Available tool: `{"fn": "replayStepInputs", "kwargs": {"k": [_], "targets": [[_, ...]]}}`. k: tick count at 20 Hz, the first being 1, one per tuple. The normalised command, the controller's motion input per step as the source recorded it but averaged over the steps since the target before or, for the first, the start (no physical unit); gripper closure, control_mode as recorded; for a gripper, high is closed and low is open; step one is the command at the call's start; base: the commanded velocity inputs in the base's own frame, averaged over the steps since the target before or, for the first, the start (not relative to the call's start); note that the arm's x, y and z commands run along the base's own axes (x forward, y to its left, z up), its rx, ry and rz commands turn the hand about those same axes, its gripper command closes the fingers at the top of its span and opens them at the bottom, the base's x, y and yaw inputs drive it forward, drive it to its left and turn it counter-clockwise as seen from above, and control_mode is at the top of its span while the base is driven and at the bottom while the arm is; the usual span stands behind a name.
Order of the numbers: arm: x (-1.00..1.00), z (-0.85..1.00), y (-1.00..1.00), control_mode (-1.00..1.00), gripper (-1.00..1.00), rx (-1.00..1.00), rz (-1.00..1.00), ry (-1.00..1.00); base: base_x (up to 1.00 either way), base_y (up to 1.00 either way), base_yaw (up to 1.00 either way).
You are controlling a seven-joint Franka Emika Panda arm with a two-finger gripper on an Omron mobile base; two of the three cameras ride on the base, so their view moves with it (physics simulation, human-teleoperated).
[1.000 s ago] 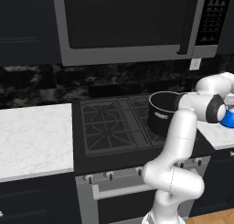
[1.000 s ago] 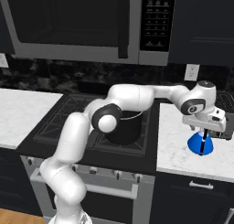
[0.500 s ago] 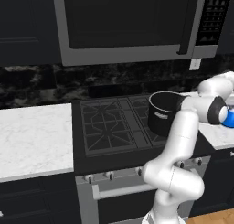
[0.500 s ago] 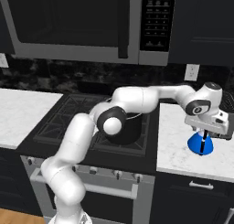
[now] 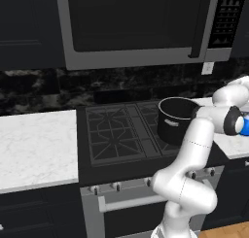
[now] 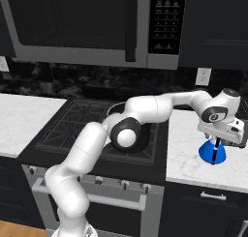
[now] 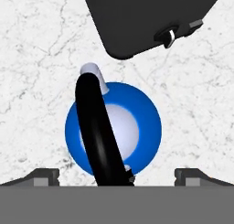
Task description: Pick the kettle from the counter and place it on a stove burner. Then turn the burner on.
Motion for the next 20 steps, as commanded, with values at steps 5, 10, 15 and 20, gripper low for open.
{"fn": "replayStepInputs", "kwargs": {"k": [5, 10, 15, 20], "targets": [[0.00, -0.07, 0.00, -1.00, -1.00, 0.00, 0.00, 0.00, 0.00, 0.00, 0.00], [0.00, 0.00, 0.00, -1.00, -1.00, 0.00, 0.00, 0.00, 0.00, 0.00, 0.00], [0.00, 0.00, 0.00, -1.00, -1.00, 0.00, 0.00, 0.00, 0.00, 0.00, 0.00], [0.00, 0.00, 0.00, -1.00, 1.00, 0.00, 0.00, 0.00, 0.00, 0.00, 0.00]]}}
